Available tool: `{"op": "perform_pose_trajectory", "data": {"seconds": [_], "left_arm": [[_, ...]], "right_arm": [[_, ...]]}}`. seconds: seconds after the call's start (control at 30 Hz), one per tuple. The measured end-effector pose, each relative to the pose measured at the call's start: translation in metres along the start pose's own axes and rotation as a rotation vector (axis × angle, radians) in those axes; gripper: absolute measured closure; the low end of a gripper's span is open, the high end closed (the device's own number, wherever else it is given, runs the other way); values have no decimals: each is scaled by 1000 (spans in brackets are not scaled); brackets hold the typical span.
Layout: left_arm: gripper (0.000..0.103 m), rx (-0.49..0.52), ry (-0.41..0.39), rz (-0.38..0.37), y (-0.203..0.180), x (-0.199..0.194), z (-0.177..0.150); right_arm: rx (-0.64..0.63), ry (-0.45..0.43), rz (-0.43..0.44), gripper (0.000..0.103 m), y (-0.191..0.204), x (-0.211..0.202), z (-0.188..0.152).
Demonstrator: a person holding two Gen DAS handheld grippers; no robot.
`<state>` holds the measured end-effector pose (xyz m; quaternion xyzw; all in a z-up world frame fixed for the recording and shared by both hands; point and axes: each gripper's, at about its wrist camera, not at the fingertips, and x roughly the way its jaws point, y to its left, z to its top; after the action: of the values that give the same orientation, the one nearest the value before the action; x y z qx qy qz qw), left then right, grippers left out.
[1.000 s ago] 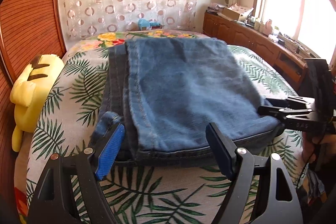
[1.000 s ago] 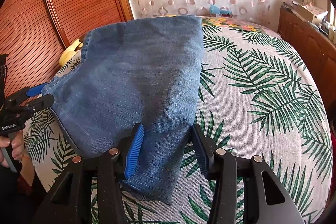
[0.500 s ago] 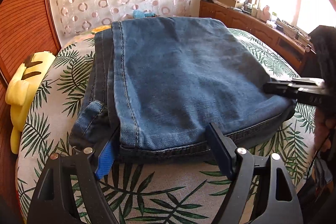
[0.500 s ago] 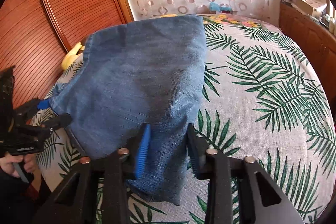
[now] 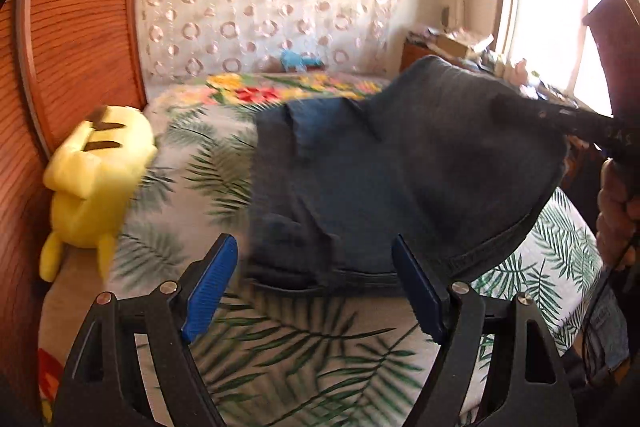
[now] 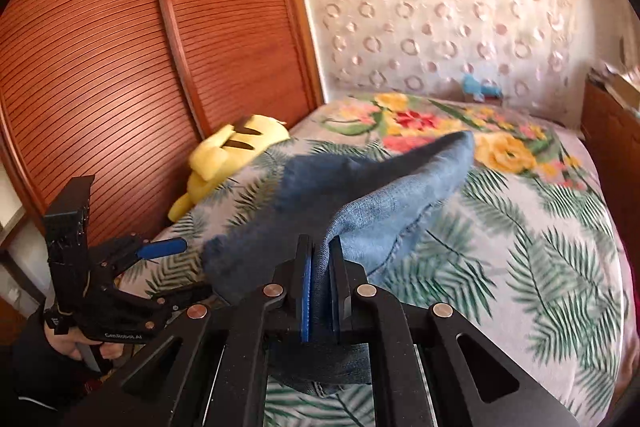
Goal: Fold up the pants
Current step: 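Grasp the jeans hem with the right gripper and fold it over the waistband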
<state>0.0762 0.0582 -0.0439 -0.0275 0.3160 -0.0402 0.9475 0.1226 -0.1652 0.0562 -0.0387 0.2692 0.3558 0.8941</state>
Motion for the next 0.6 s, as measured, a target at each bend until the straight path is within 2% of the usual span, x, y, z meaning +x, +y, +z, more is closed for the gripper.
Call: {"op": "perform_pose_trajectory", "data": {"seconds": [0.17,0.33,0.43,0.6], "left_arm": [[23,-49,-47,53,34,-29,-1],[23,-85,-61,97,62,-41,-4],[23,-104,-66,112,73,-44,-7],[23,-116,-63,121,79,-41,-8]], "right_arm": [[-77,17,71,96,47,32,20],[-123,93,143,96,76,86,25],[-146,160,174,97,87,117,16],[-134,243,181,96,83,160,10]]}}
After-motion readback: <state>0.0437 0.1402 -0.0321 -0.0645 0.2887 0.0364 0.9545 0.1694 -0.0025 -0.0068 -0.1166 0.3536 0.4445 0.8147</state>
